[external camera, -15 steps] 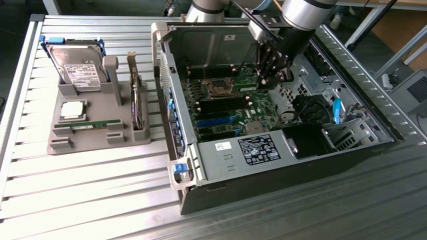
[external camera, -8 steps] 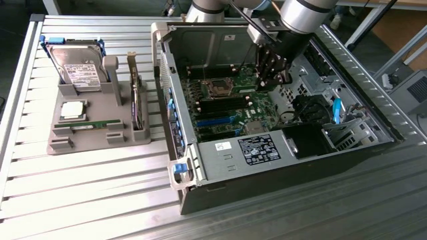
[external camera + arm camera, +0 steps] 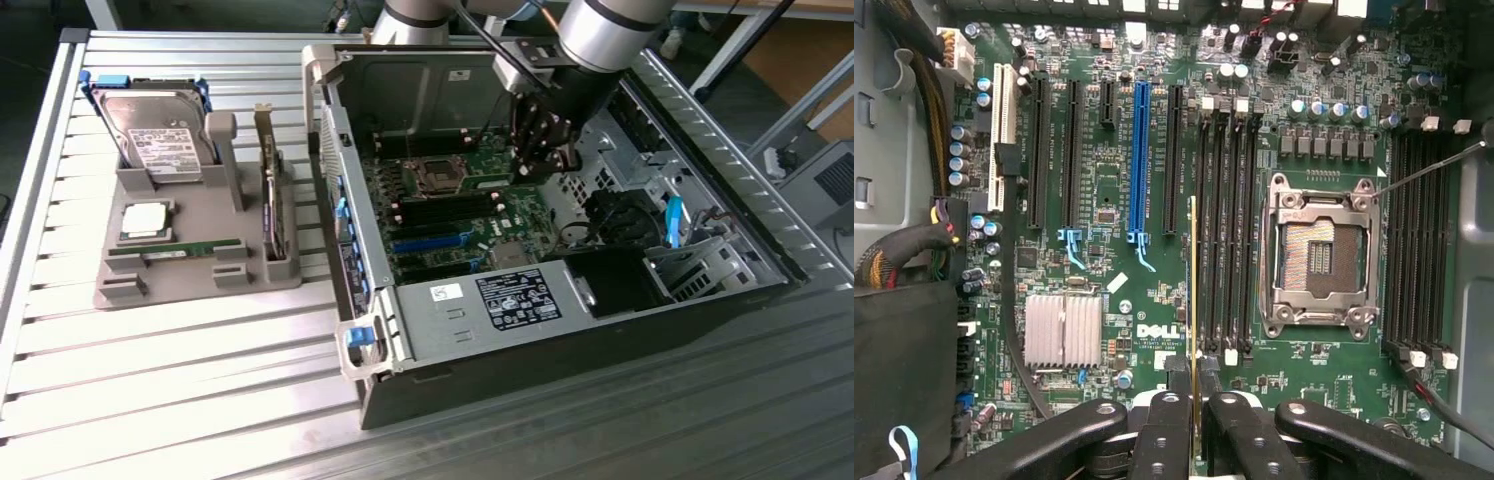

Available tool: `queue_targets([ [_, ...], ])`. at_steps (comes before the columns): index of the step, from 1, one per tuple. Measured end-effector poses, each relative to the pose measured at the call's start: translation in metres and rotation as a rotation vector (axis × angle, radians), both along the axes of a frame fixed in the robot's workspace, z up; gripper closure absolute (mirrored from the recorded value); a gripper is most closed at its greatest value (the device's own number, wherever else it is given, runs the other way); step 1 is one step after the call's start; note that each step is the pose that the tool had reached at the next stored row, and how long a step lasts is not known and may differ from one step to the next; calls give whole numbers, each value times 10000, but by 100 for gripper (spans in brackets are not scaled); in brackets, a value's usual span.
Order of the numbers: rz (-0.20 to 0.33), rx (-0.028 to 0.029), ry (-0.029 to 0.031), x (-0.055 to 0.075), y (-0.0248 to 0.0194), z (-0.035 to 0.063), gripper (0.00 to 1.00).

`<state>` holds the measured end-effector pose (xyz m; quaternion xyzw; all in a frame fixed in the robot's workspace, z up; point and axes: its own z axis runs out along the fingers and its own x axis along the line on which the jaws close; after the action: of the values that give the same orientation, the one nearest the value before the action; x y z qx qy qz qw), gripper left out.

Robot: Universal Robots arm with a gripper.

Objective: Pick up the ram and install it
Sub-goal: 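Insert the ram into the slot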

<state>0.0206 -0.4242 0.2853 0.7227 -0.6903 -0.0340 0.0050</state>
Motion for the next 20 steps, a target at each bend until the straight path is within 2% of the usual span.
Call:
queue_targets([
  [20, 0, -1, 0, 0, 0, -129, 87],
])
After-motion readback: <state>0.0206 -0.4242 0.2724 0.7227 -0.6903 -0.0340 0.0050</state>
